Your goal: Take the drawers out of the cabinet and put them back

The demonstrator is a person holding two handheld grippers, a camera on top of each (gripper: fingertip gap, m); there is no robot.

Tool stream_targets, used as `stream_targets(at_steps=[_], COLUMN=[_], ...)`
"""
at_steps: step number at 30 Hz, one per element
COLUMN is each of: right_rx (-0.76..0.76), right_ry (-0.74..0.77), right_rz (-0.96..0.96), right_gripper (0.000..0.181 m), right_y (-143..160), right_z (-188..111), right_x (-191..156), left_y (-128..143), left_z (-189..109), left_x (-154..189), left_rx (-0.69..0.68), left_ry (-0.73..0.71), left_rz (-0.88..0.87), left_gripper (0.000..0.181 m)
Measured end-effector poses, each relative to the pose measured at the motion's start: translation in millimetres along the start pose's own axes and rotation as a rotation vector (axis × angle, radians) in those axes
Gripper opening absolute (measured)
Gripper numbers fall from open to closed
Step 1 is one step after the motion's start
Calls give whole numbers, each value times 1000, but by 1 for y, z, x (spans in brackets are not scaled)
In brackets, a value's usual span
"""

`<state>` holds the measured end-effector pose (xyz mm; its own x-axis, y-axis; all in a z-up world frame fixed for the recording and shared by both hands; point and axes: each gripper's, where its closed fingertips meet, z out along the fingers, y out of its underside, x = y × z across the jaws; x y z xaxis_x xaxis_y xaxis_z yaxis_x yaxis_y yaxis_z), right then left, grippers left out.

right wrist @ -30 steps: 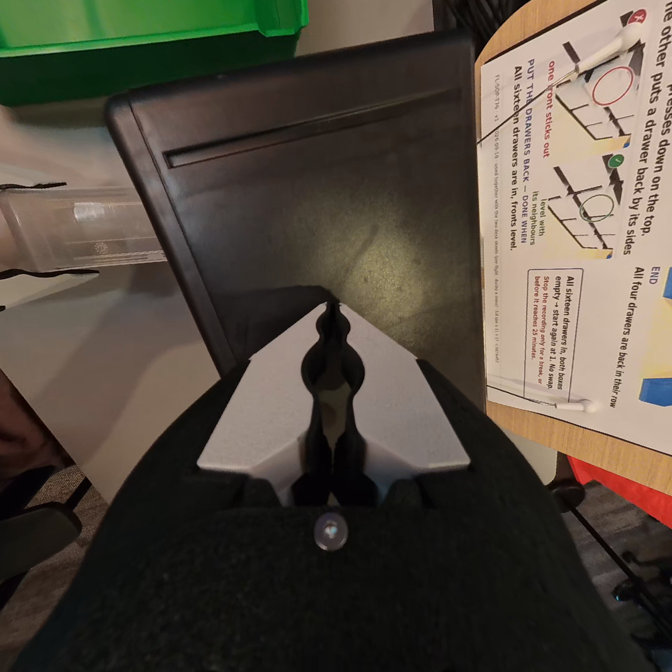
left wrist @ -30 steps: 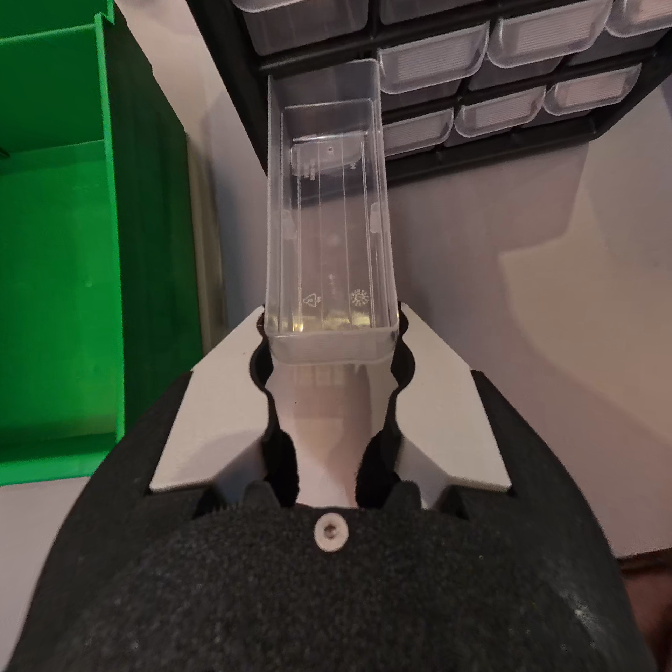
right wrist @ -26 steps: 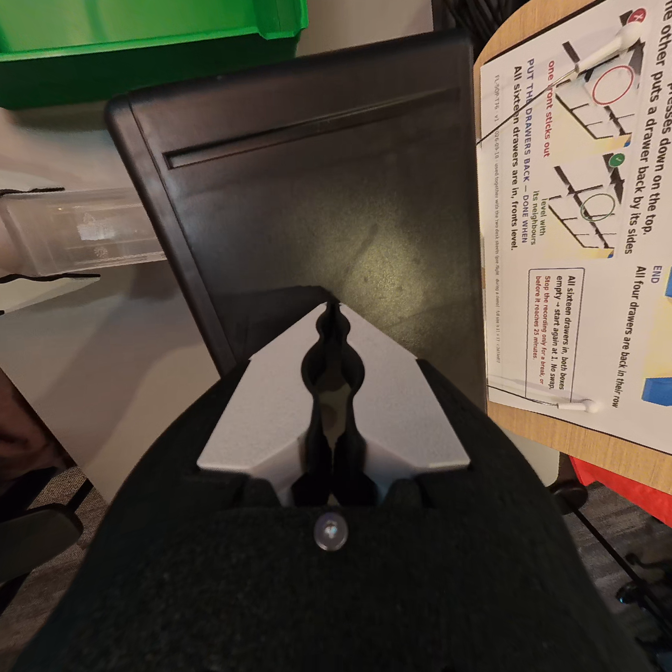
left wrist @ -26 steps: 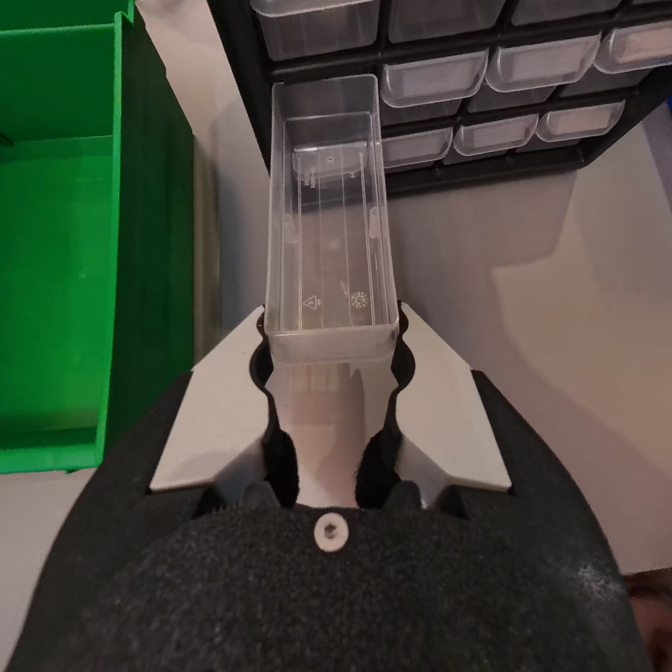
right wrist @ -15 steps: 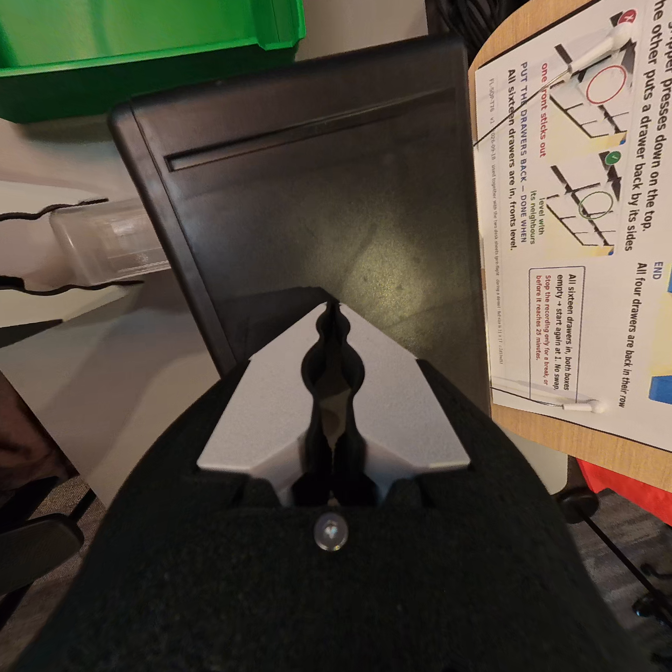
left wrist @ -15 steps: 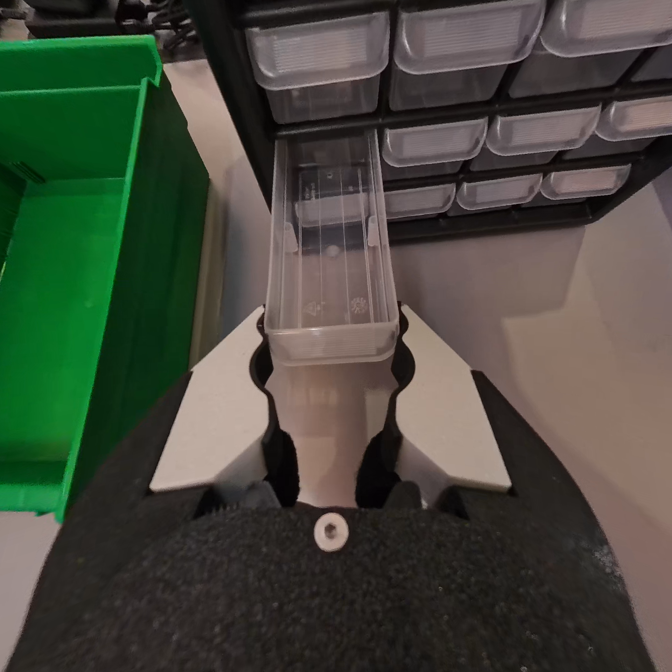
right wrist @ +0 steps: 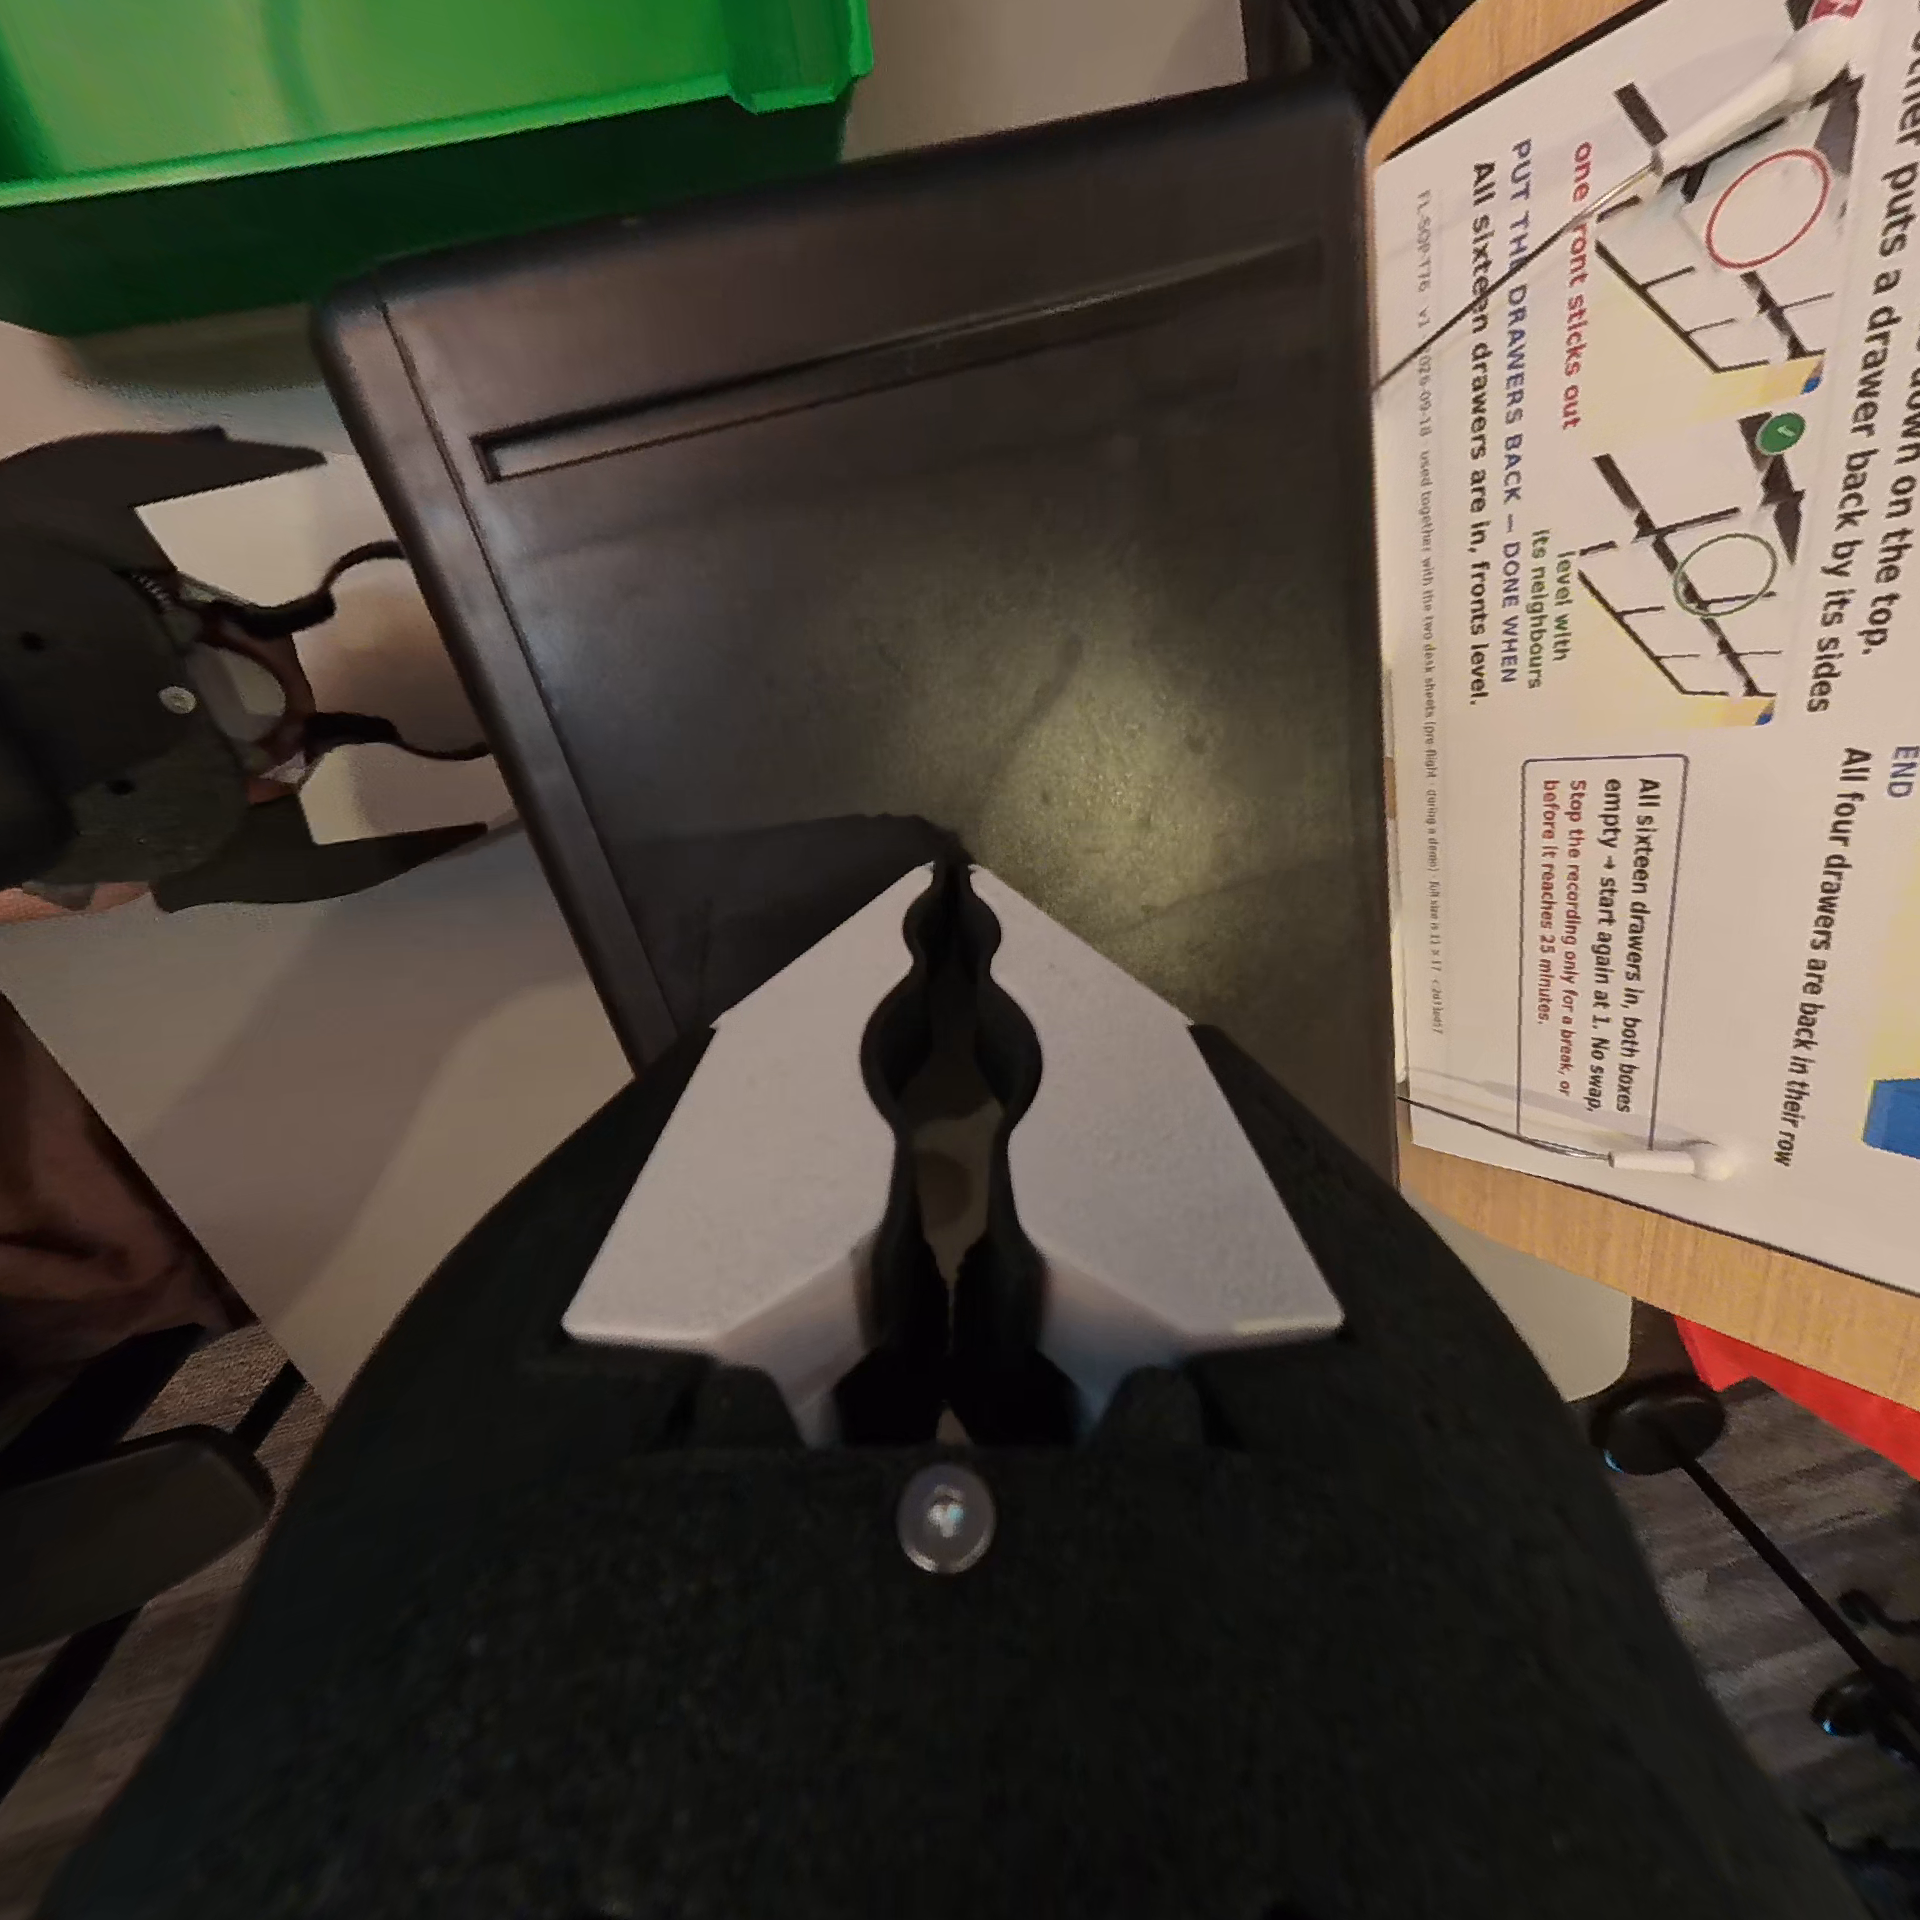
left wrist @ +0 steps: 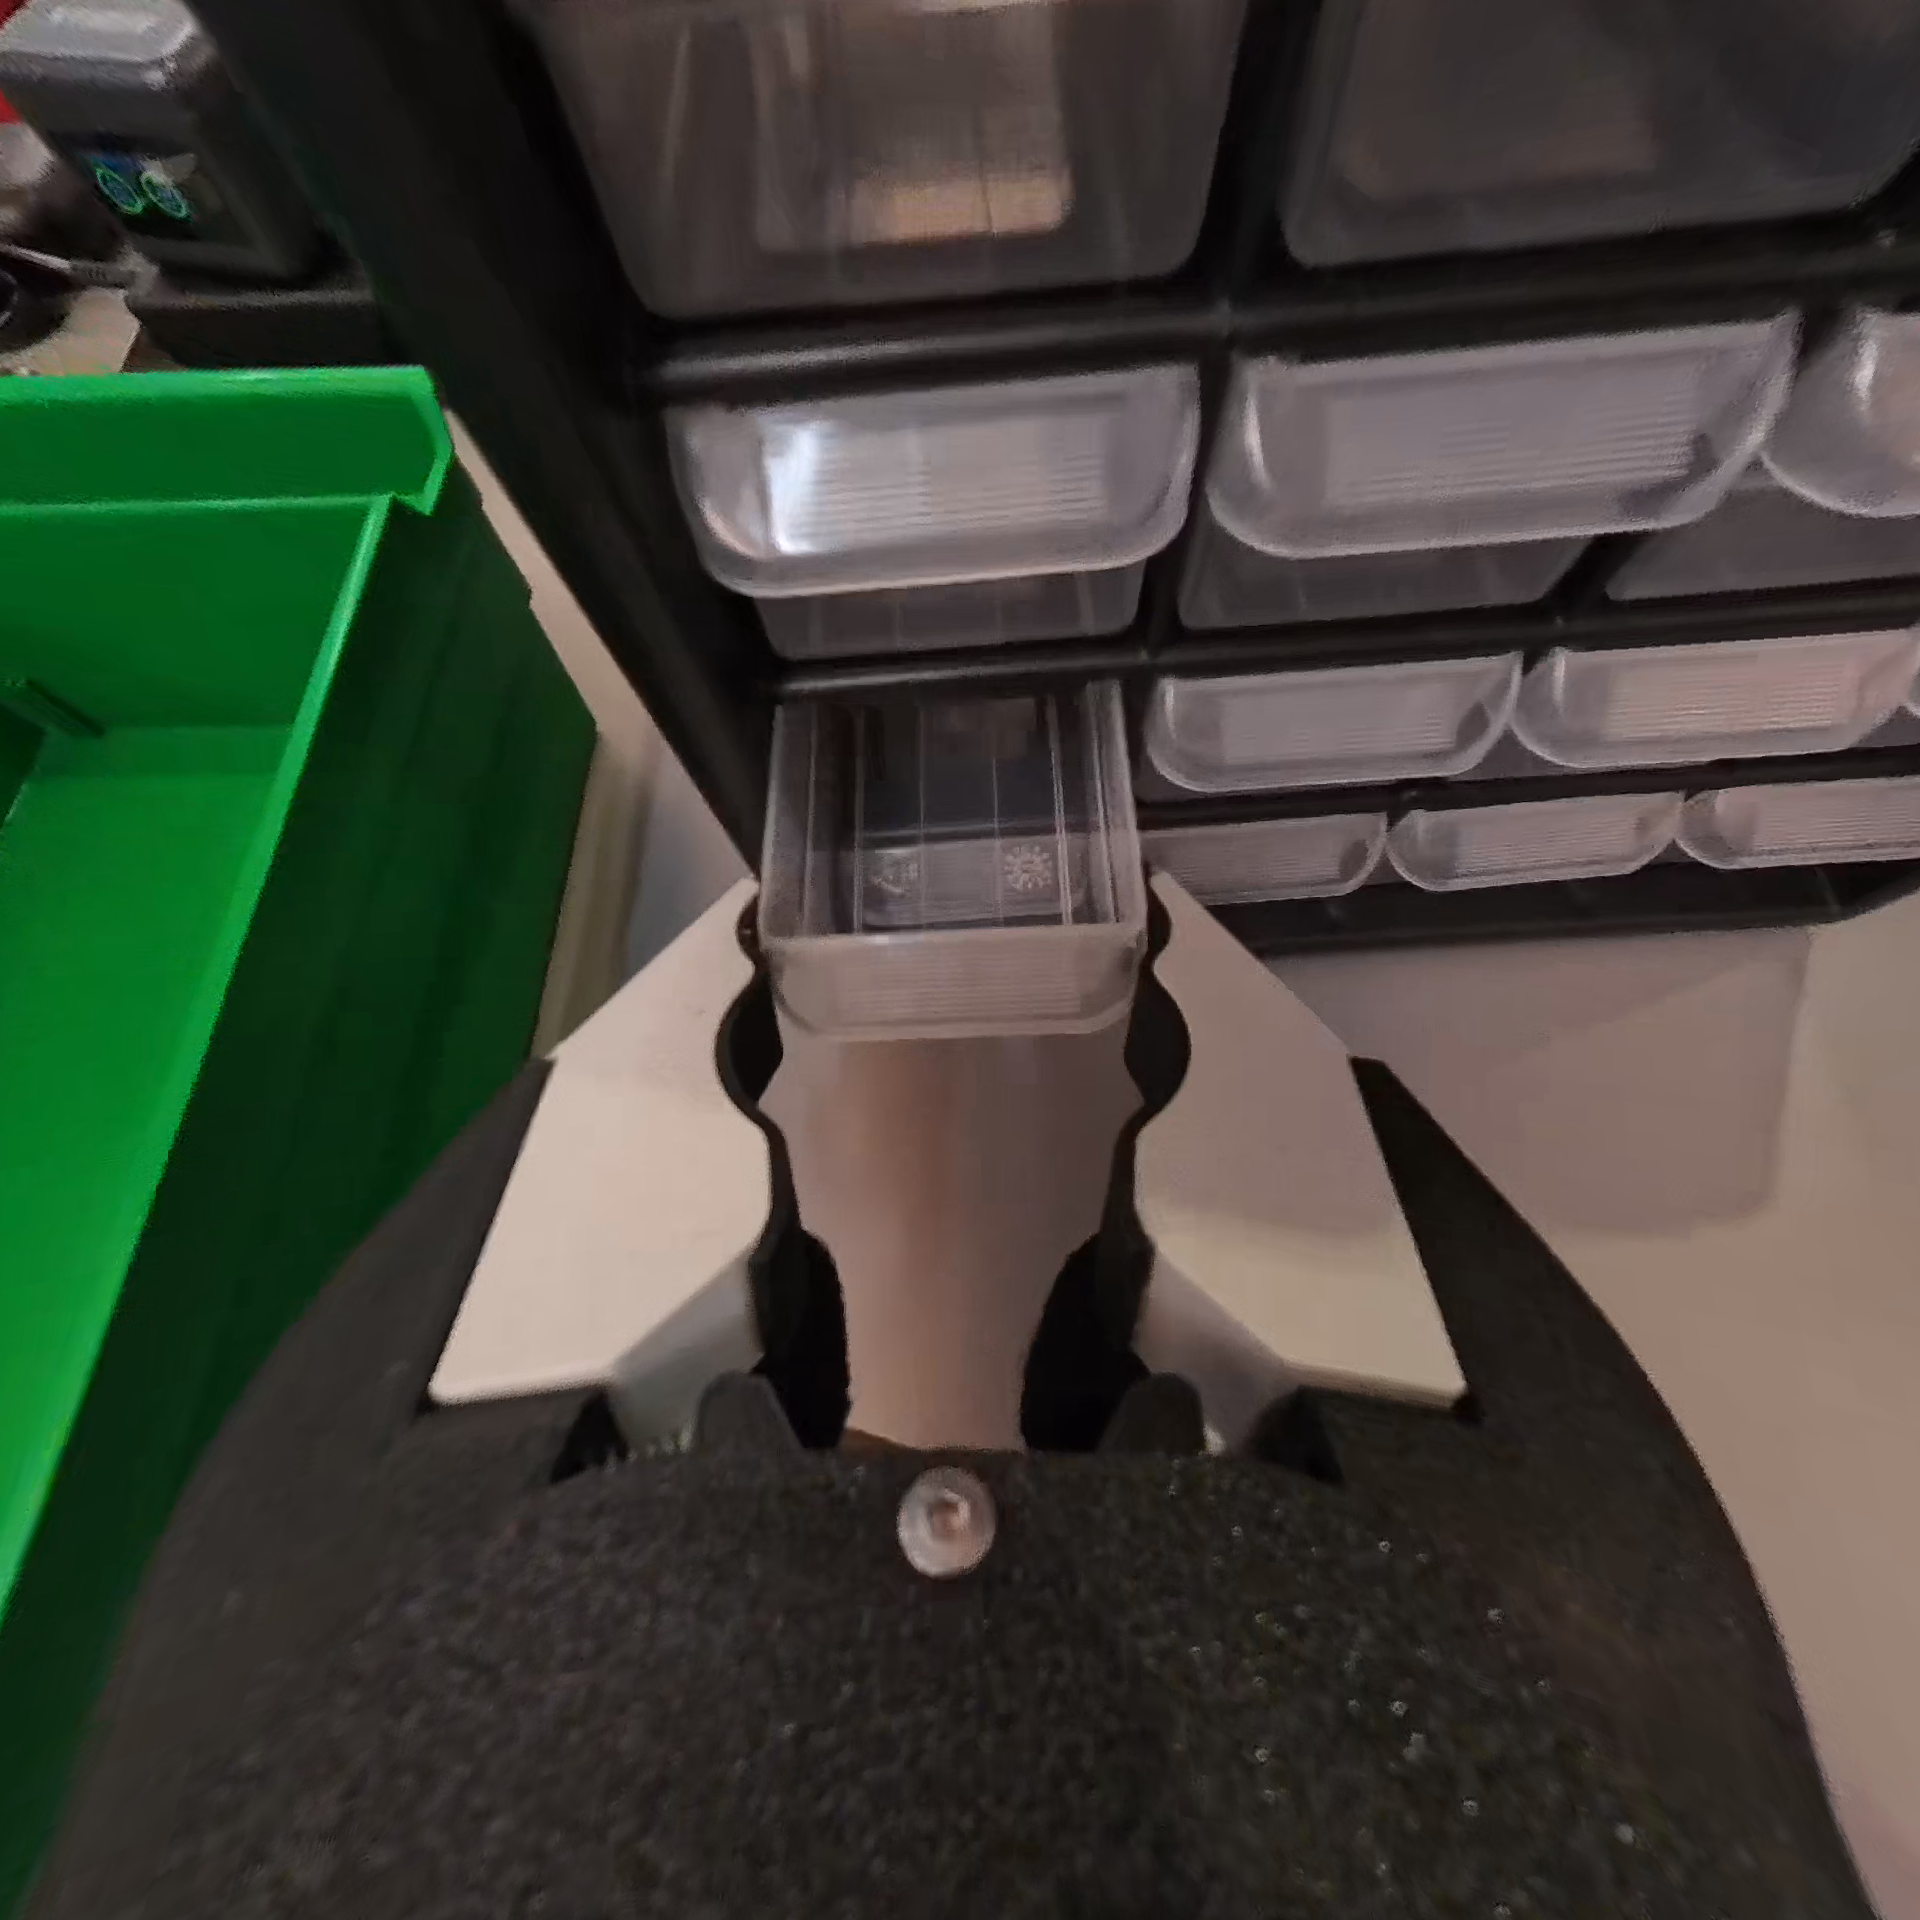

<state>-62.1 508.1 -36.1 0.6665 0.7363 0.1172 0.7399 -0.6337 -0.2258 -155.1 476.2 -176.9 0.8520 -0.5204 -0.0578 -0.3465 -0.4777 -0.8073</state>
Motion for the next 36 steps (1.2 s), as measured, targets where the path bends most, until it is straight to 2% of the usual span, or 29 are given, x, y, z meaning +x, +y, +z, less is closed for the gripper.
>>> stream_targets(at_steps=[4, 7, 9, 12, 17, 21, 25, 27, 29, 36], right_rx=[-23, -44, -50, -50, -46, -58, -67, -72, -78, -91], right_ry=[-2, 2, 2, -4, -14, -17, -23, -28, -33, -45], right_rz=[0, -5, -7, 0, 17, 19, 30, 32, 38, 46], right_gripper=[0, 0, 0, 0, 0, 0, 0, 0, 0, 0], right_y=[0, 0, 0, 0, 0, 0, 0, 0, 0, 0], right_z=[0, 0, 0, 0, 0, 0, 1, 1, 1, 1], right_x=[2, 2, 2, 2, 2, 2, 2, 2, 2, 2], left_y=[1, 17, 24, 25, 14, 14, 9, 5, 2, -12], left_z=[0, -14, -24, -25, -16, -19, -11, -5, 0, 4], left_x=[0, 0, 2, 4, 3, -4, -6, -9, -10, 5], left_rx=[22, 52, 112, 153, 159, 212, 227, 225, 223, 282], left_ry=[53, 89, 110, 133, 156, 157, 174, 157, 138, 135], left_rz=[37, -10, -54, -79, -93, -122, -163, -189, -204, -184], left_gripper=[66, 68, 54, 51, 46, 28, 26, 15, 14, 3])
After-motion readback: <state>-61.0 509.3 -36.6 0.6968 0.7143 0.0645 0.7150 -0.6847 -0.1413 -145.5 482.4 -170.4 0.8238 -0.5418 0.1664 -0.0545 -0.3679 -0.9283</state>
